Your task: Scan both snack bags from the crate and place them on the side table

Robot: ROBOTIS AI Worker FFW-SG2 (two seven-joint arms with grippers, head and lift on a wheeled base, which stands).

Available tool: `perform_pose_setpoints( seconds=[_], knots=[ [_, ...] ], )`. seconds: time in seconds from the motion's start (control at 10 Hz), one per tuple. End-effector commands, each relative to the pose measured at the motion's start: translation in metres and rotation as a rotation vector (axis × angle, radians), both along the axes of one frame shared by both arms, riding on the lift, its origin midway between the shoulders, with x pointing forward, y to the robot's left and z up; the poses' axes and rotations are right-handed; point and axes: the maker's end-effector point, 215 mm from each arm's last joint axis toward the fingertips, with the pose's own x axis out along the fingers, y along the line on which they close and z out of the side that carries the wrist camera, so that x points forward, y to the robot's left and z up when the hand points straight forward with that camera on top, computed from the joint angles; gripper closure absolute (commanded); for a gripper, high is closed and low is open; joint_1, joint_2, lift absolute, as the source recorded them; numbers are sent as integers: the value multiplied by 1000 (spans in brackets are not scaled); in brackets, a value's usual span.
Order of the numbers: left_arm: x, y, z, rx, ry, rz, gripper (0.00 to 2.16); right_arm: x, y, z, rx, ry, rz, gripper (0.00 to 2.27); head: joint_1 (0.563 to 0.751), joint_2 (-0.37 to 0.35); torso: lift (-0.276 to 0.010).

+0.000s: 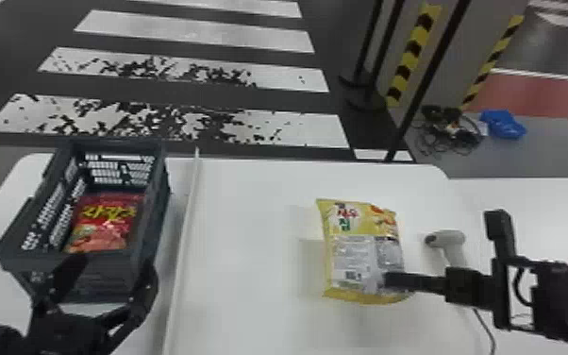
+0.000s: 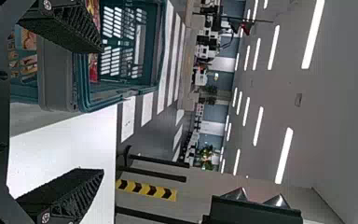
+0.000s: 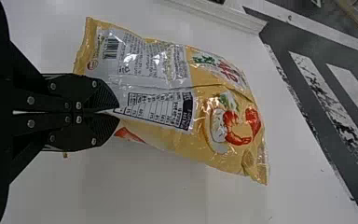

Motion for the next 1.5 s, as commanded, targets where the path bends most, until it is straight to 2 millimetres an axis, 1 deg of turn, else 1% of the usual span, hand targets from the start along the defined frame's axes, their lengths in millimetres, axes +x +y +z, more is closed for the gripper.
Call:
perform_pose_setpoints(
  seconds=[0.0, 0.1, 0.2, 0.4, 0.5, 0.6, 0.7, 0.8, 1.1, 1.3, 1.4],
  knots=[
    [0, 0, 1, 0, -1, -1, 83, 13, -33, 22, 8, -61, -81, 2260, 695, -192, -95],
    [0, 0, 1, 1, -1, -1, 83, 26, -64, 41, -12, -113, -148, 2263, 695, -217, -95],
    [0, 0, 1, 2, -1, -2, 83, 39, -92, 65, -28, -164, -204, 2260, 695, -250, -95],
    [-1, -1, 0, 3, -1, -4, 83, 51, -159, 85, -109, -226, -320, 2263, 695, -301, -95],
    [-1, -1, 0, 3, -1, -4, 83, 56, -189, 86, -153, -238, -369, 2260, 695, -340, -95],
    [-1, -2, 0, 2, -1, -5, 83, 60, -224, 82, -238, -269, -437, 2263, 695, -350, -95],
    [-1, -1, 0, 4, 1, -5, 83, 65, -252, 80, -309, -308, -493, 2260, 695, -350, -95],
    [-2, 0, -1, 5, 2, -3, 83, 65, -279, 72, -361, -326, -556, 2260, 695, -350, -95],
    [-2, 1, -1, 6, 3, -3, 83, 62, -343, 56, -490, -347, -728, 2260, 695, -350, -95],
    [-2, 2, -3, 7, 6, -1, 83, 53, -387, 45, -564, -348, -844, 2260, 695, -350, -95],
    [-2, 2, -3, 7, 6, -1, 83, 45, -405, 37, -596, -336, -894, 2263, 695, -350, -95]
  ],
)
